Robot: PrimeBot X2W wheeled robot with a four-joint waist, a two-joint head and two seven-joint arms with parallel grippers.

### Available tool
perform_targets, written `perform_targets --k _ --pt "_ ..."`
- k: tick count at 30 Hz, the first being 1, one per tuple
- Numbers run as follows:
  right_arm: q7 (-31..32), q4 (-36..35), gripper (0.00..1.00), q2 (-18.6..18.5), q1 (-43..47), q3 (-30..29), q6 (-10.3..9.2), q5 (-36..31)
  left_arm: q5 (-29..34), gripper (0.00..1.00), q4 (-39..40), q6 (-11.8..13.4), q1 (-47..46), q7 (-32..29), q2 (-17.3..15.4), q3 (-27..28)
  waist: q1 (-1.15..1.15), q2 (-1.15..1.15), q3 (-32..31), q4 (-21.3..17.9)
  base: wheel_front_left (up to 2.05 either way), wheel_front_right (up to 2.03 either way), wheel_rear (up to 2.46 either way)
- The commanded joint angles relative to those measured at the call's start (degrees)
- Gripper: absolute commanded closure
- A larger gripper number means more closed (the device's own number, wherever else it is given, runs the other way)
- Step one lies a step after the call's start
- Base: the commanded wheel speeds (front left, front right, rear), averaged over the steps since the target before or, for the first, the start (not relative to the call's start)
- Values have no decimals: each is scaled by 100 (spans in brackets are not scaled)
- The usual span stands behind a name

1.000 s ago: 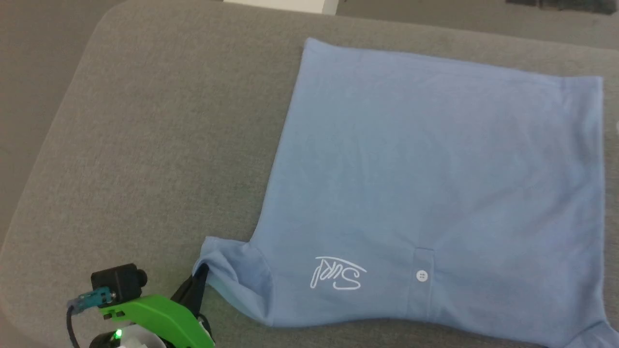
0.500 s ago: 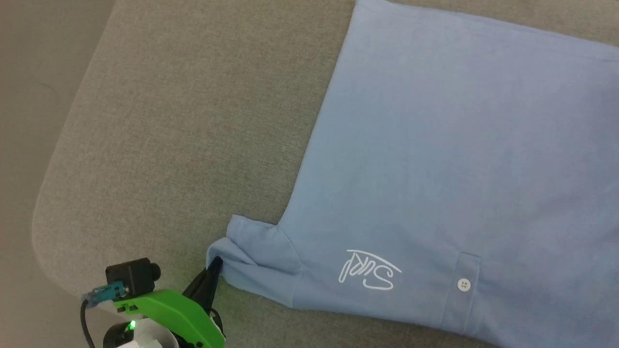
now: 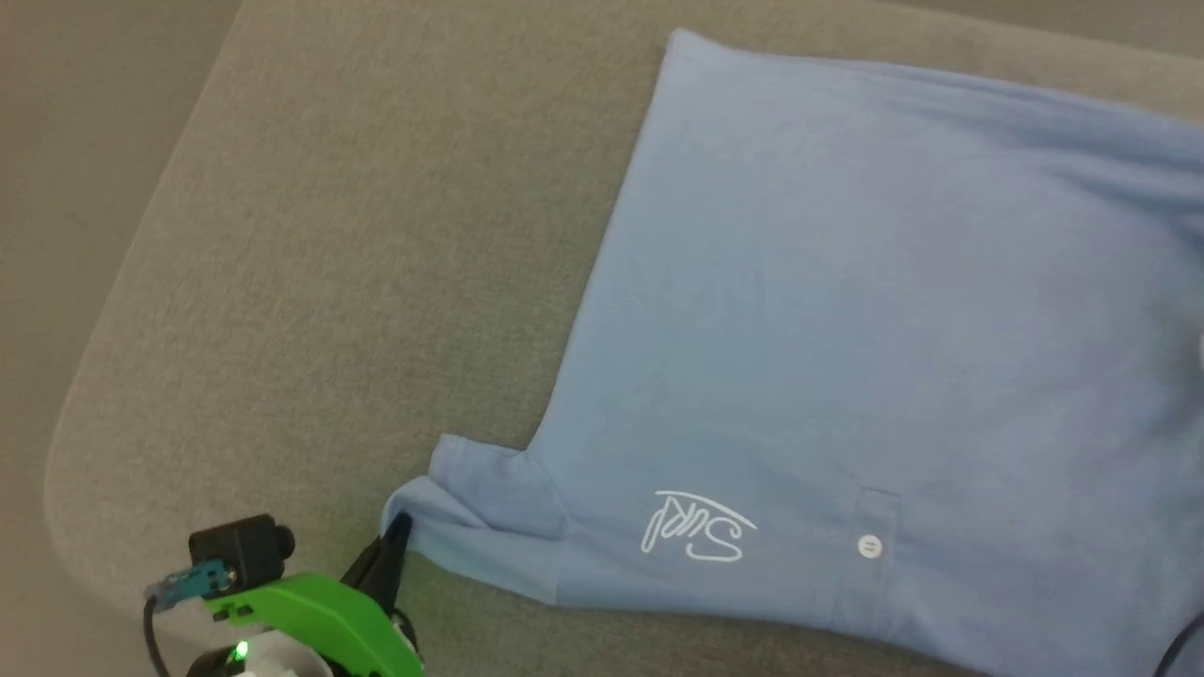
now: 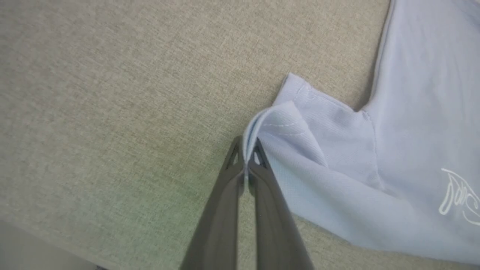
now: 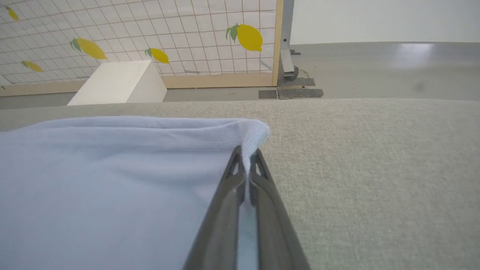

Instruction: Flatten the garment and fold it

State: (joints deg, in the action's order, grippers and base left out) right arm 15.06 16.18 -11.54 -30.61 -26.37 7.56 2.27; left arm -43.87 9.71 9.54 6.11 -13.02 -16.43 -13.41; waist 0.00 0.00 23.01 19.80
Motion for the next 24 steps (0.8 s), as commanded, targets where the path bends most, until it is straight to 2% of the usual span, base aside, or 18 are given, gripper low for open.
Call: perform_targets --k 1,7,13,16,20,24 --pt "-378 -148 100 144 362 -28 -8 158 13 100 15 57 117 0 -77 45 0 0 -462 -420 0 0 0" --pt "-1246 -737 100 608 1639 -414 -8 226 17 100 156 167 359 -111 -222 106 0 0 -978 -865 0 0 0" --pt "-1165 -1063 100 840 2513 -774 -8 300 11 100 317 271 562 -209 -325 151 0 0 -1266 -1232 0 0 0" --pt "-747 -1011 100 861 2782 -939 -8 506 11 100 382 323 649 -238 -364 180 0 0 -1344 -1375 0 0 0" --pt "296 -720 100 864 3052 -1071 -8 770 15 100 458 362 712 -278 -414 196 0 0 -1382 -1510 0 0 0" --pt "1464 -533 100 865 3257 -1113 -8 690 12 100 488 369 697 -316 -431 177 0 0 -1401 -1554 0 0 0"
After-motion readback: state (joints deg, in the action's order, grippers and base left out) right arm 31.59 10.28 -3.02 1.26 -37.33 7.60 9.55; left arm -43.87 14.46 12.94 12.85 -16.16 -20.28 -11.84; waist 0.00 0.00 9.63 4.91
